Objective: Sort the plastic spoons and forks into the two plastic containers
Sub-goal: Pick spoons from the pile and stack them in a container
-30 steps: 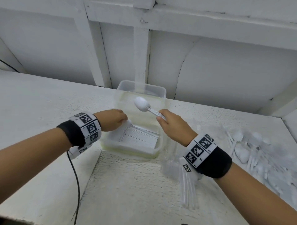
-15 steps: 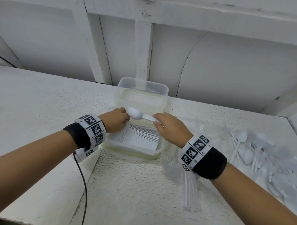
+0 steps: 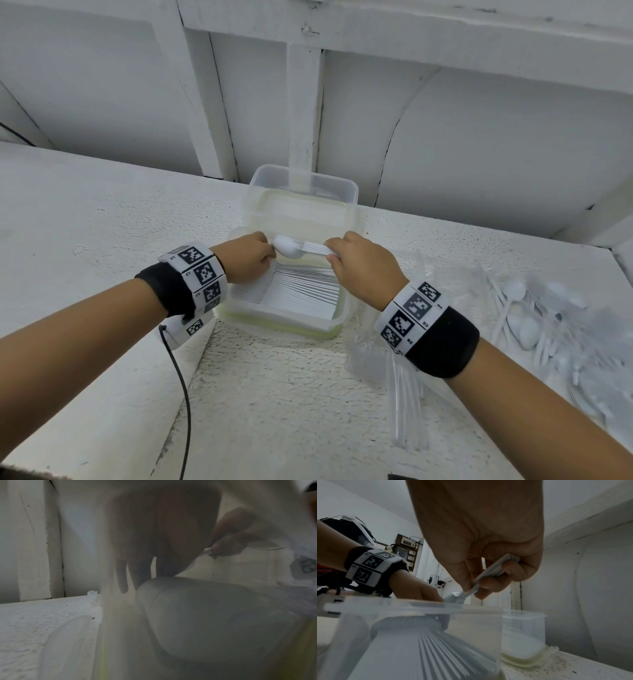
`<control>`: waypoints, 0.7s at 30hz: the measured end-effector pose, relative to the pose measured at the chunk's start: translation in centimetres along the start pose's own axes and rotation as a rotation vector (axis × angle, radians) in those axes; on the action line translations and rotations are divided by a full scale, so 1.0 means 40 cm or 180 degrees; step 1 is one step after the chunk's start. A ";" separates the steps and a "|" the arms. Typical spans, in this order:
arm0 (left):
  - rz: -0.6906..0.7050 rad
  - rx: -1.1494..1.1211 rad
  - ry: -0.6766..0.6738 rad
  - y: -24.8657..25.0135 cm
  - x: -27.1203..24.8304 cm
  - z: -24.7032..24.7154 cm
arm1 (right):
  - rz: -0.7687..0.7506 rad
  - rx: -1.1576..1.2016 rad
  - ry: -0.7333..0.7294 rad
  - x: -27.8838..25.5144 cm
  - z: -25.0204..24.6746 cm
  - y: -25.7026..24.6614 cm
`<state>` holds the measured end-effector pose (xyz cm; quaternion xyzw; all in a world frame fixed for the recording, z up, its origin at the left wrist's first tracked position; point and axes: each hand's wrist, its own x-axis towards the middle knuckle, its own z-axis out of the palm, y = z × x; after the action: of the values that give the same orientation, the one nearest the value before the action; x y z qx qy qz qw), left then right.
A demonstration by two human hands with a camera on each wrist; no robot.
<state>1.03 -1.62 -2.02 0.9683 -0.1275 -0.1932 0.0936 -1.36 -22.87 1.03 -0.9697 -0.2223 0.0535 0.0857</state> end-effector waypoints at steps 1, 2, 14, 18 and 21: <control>-0.0035 -0.0005 -0.0011 0.001 -0.001 0.000 | -0.0004 -0.0033 0.0012 0.000 0.000 0.000; -0.0069 -0.0010 -0.0020 0.001 -0.002 0.002 | -0.0007 -0.0061 0.0020 0.000 -0.001 0.000; 0.0073 -0.0308 0.0279 0.001 -0.027 -0.019 | -0.0187 -0.0249 0.0236 0.013 0.010 -0.010; 0.0023 -0.0407 0.0311 0.002 -0.030 -0.028 | -0.0296 -0.0504 0.0362 0.041 0.019 -0.030; 0.0038 -0.0415 0.0312 0.004 -0.036 -0.033 | -0.0266 -0.0505 0.0340 0.062 0.022 -0.038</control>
<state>0.22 -1.18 -0.29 0.9677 -0.1158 -0.1528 0.1637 0.09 -20.33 0.28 -0.9648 -0.2613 -0.0197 0.0225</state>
